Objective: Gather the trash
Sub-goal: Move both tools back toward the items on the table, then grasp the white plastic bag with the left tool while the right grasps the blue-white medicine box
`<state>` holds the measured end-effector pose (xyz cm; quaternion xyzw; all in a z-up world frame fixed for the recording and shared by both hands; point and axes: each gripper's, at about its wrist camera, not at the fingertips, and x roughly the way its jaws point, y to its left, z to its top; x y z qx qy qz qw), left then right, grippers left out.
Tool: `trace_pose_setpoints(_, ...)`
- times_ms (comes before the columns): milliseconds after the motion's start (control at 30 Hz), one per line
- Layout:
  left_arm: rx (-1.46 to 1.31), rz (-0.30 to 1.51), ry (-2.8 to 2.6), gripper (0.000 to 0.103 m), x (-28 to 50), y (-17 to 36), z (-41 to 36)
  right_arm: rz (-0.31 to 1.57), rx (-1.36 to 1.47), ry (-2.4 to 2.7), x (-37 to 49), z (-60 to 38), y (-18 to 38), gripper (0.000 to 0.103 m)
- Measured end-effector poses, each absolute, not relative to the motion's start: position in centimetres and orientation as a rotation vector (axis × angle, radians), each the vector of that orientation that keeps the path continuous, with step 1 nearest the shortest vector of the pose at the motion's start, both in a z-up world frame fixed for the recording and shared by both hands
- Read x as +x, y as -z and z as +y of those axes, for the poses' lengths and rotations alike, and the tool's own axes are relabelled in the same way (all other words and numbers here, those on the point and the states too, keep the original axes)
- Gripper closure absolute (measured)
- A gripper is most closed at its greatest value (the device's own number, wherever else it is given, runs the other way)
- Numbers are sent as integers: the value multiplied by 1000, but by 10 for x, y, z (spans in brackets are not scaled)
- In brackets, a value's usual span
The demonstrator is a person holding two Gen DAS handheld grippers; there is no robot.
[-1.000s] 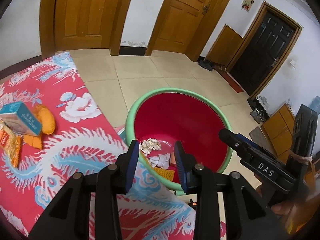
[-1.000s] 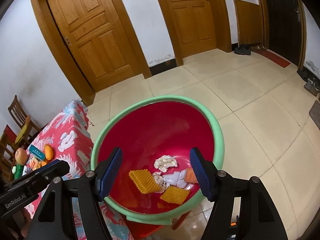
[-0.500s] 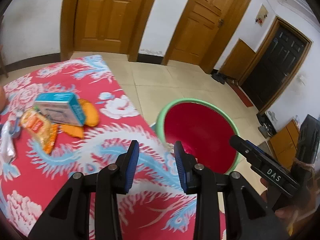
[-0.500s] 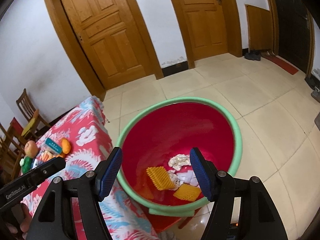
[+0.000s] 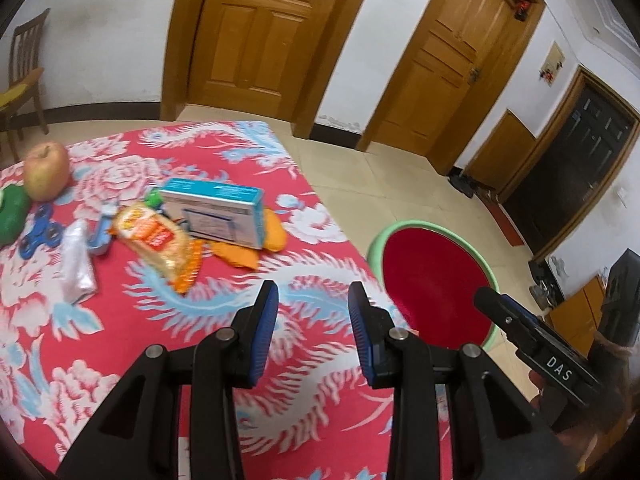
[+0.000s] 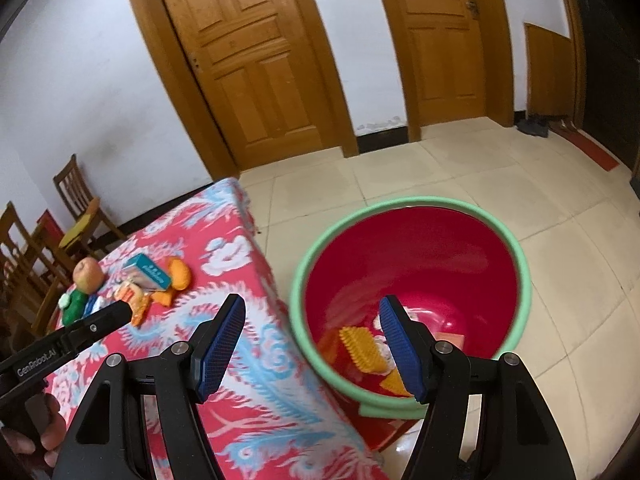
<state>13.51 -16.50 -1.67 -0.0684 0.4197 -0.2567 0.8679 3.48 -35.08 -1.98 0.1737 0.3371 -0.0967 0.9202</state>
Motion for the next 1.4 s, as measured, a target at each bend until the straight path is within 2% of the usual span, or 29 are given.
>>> trace_pose_setpoints(633,-222,858,373,68,145,21,-82,729,280,56,75,-283,19,32)
trace_pose_setpoints(1400,-292,896,205,68,183,55,-17,786,124,-73,156,-227,34,32)
